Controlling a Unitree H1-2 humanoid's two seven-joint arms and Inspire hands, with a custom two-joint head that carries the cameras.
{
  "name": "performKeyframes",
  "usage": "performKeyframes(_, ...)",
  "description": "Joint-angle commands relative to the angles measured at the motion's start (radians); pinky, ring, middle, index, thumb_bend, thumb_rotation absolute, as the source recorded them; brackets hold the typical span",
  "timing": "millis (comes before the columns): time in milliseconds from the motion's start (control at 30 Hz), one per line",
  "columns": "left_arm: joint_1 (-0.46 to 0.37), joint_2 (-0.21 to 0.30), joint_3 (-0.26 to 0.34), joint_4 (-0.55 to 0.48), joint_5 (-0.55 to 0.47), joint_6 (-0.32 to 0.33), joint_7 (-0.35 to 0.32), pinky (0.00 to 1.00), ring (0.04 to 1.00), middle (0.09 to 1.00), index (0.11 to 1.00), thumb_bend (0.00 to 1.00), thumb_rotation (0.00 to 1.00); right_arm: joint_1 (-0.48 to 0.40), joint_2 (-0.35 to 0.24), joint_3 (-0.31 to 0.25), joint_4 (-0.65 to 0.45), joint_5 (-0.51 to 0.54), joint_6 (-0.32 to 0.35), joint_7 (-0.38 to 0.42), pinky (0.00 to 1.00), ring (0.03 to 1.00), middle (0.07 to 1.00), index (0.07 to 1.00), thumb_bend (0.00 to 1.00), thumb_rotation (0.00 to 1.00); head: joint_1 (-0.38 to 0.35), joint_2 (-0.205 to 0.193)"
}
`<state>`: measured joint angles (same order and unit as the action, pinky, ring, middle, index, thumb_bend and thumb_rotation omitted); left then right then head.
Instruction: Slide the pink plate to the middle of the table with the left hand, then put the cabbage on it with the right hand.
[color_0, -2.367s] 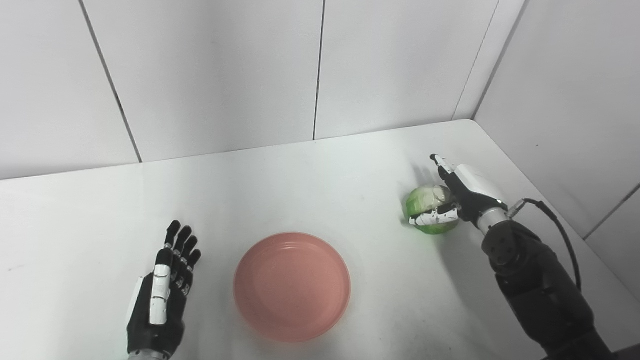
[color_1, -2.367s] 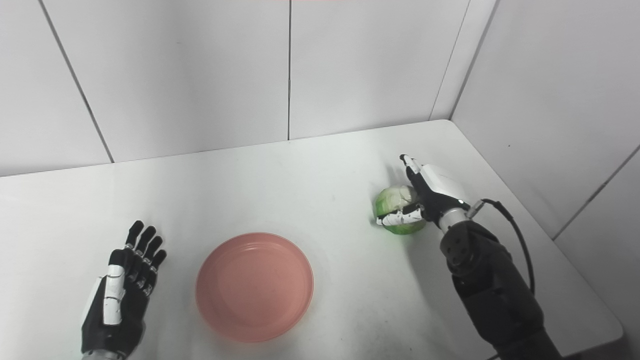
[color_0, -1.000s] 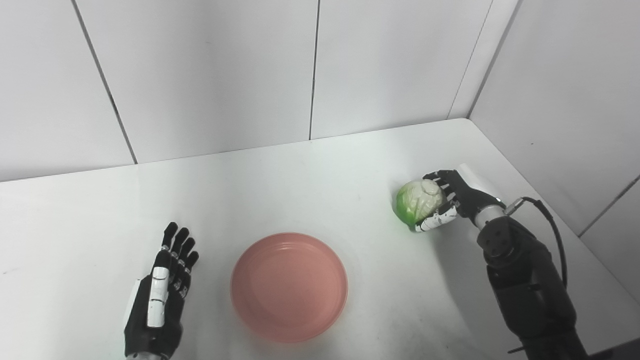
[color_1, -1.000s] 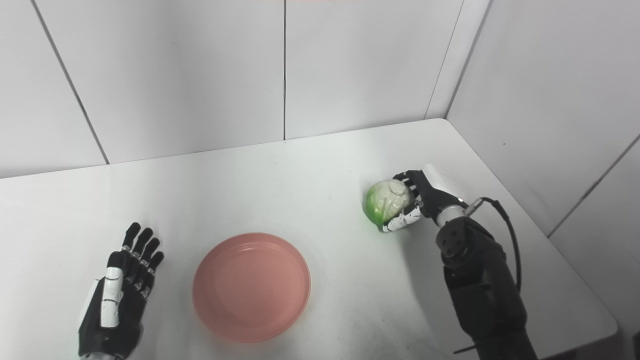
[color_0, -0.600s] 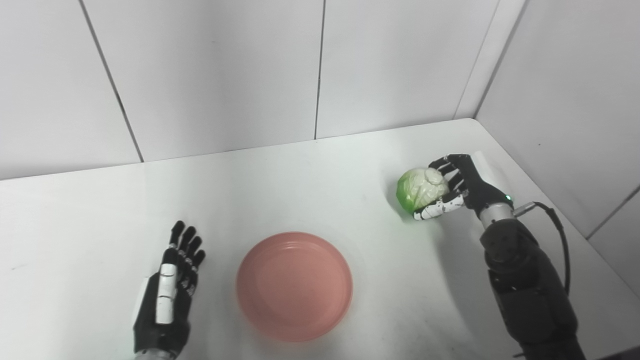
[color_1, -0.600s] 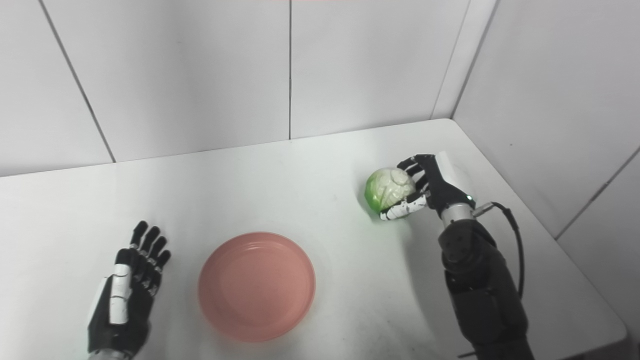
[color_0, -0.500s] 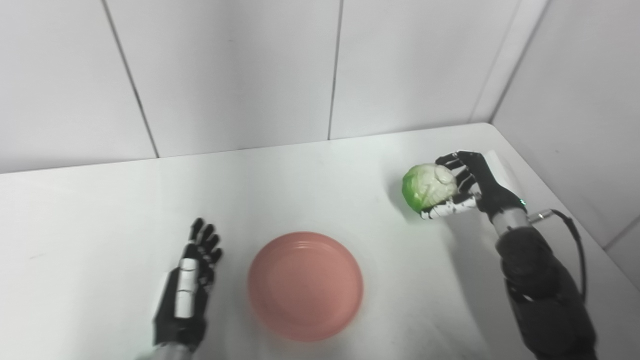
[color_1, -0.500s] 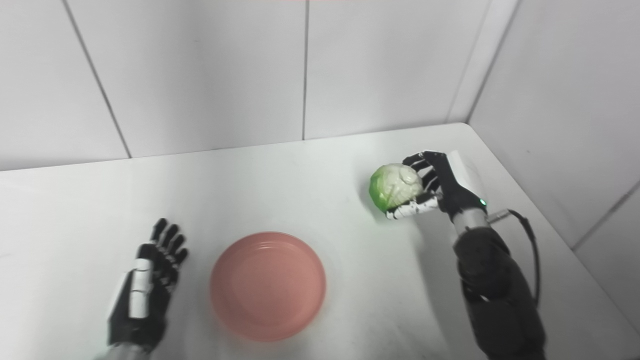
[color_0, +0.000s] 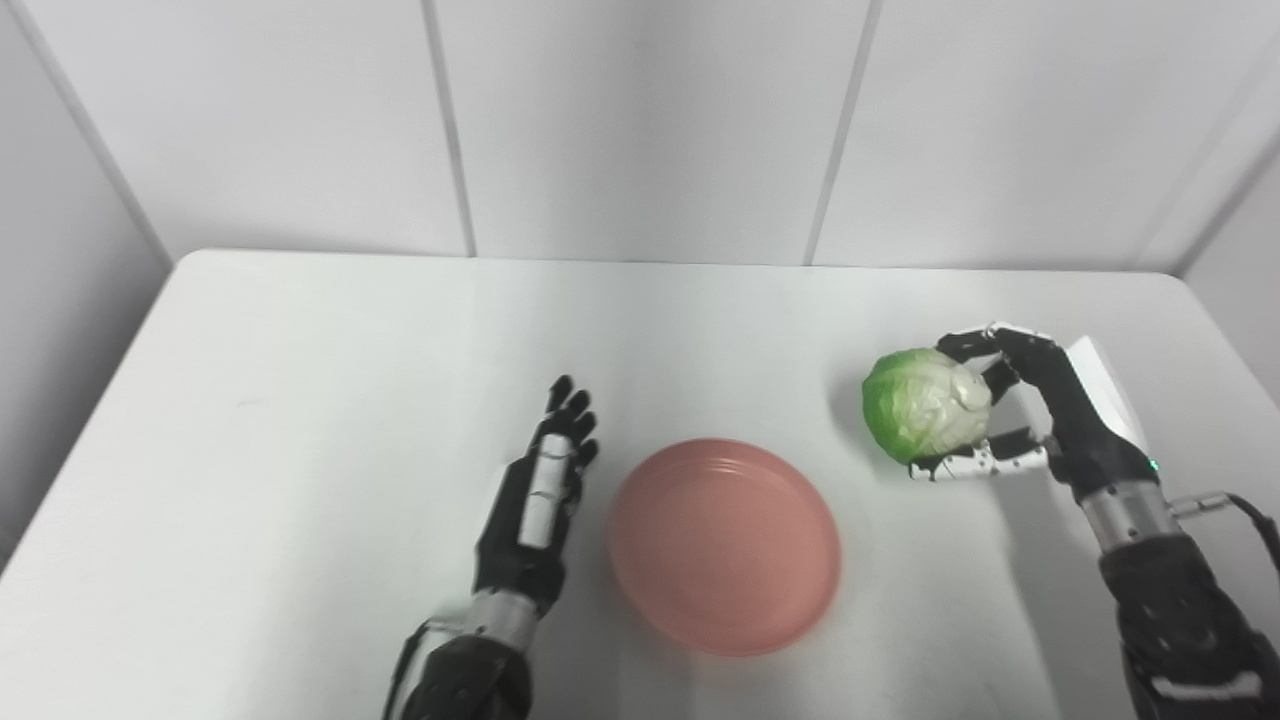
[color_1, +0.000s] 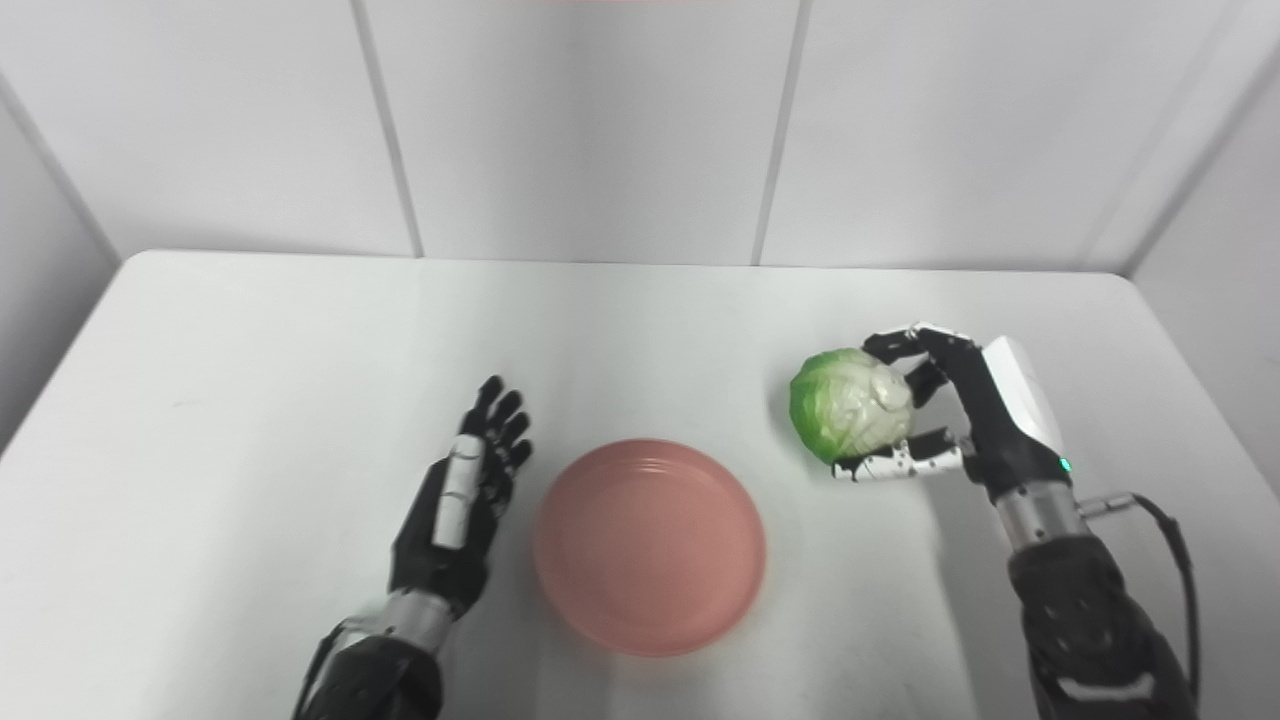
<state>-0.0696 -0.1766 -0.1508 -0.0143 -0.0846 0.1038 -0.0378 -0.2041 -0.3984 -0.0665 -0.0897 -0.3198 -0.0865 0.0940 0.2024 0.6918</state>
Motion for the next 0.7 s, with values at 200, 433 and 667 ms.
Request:
performKeyframes(200,-0.035,-0.047,-0.030,0.003,0.036,-0.055,0.027,1.00,1.000,1.000,1.000,0.74,0.85,0.016,0.069,0.112,-0.115,-0.019,-0.057,0.014,0.34,0.397,0.494,0.535,0.51,0.00,0.016,0.004)
performKeyframes(433,-0.025,-0.046,-0.035,-0.004,0.046,-0.055,0.043,1.00,1.000,1.000,1.000,0.74,0.84,0.038,0.124,0.192,-0.181,-0.081,-0.020,0.036,0.34,0.394,0.482,0.546,0.51,0.00,0.007,0.001)
performKeyframes(667,-0.019,-0.018,-0.045,-0.007,0.050,-0.064,0.023,1.00,1.000,1.000,1.000,0.73,0.87,0.048,0.157,0.268,-0.210,-0.165,-0.020,0.066,0.36,0.399,0.477,0.539,0.51,0.00,-0.037,0.002)
